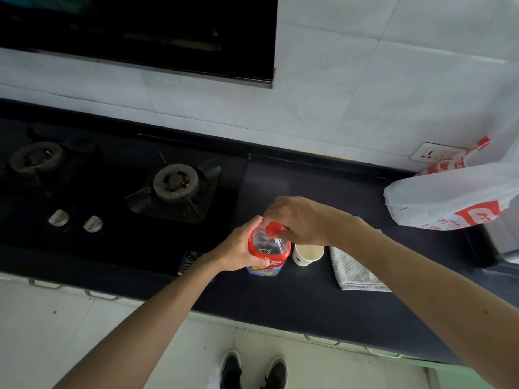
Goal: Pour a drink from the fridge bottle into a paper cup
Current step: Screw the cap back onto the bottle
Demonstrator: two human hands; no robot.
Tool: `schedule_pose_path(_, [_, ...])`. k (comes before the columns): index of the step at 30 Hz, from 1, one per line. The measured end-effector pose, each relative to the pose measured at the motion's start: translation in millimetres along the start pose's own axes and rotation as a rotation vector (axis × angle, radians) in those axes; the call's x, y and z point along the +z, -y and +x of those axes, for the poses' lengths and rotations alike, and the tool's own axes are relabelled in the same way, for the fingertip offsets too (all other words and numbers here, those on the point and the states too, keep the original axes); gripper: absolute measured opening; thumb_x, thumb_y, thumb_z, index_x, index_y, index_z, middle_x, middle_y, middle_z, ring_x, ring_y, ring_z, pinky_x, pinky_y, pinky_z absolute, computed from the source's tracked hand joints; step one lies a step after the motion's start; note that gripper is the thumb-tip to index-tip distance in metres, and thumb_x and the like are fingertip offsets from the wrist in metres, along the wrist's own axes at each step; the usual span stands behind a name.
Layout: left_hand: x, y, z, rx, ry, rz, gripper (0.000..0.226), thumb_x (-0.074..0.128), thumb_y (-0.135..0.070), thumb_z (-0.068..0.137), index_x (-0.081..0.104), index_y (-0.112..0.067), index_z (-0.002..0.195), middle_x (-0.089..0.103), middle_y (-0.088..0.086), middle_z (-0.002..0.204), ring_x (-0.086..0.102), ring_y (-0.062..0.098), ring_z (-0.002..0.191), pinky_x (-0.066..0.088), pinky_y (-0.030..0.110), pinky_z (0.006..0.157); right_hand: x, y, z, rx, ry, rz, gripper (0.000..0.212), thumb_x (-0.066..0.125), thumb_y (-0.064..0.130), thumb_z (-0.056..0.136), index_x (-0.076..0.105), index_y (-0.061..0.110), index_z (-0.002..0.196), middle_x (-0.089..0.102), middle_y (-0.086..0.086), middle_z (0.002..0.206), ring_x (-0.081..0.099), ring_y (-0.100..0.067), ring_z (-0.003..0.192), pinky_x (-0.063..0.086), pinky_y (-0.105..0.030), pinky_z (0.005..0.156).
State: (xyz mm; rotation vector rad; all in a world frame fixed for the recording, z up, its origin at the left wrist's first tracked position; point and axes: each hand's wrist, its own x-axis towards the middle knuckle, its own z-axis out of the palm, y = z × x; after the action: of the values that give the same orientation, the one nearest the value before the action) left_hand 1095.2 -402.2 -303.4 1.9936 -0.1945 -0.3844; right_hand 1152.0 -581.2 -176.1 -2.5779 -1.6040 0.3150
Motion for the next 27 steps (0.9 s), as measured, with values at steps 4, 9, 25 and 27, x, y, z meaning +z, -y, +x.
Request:
schedule_pose_path(4, [0,-2,-1,0.022,0.005,0.017,0.081,0.088,-0.014,0.072,0.039,-0.031,0.135,0.055,-0.020,0.125,0.057,-0.002,0.119,0.054,0.015,0.088,5,7,2,0.097,-0.032,-0.186,0.045,0.052,0.051,0.097,0.063,0.010,0.114,0.067,-0.005,0.102,0.063,-0.022,0.093,0.044,-0.029,0.074])
schedule_pose_path(9, [1,-2,-1,0.027,-0.006,0.015,0.073,0.088,-0.013,0.072,0.043,-0.039,0.123,0.056,-0.019,0.121,0.057,-0.008,0.116,0.053,0.013,0.088,4,15,9,0.260,0.021,-0.342,0.066,0.023,0.064,0.097,0.062,0.010,0.091,0.056,-0.001,0.075,0.052,-0.017,0.064,0.041,-0.028,0.062])
schedule_pose_path(25, [1,1,-1,0.046,-0.008,0.004,0.078,0.089,-0.013,0.071,0.043,-0.025,0.134,0.058,-0.016,0.124,0.058,-0.003,0.118,0.053,0.012,0.085,2,4,-3,0.110,0.014,-0.161,0.042,0.049,0.051,0.099,0.055,0.017,0.124,0.069,-0.002,0.105,0.065,-0.022,0.090,0.054,-0.034,0.076])
schedule_pose_path(27, [1,0,-2,0.048,-0.011,0.008,0.076,0.089,-0.014,0.072,0.043,-0.034,0.129,0.058,-0.016,0.123,0.059,-0.001,0.118,0.054,0.015,0.087,8,8,0,0.183,0.010,-0.250,0.051,0.041,0.060,0.098,0.058,0.014,0.111,0.066,-0.002,0.087,0.059,-0.022,0.072,0.047,-0.032,0.064])
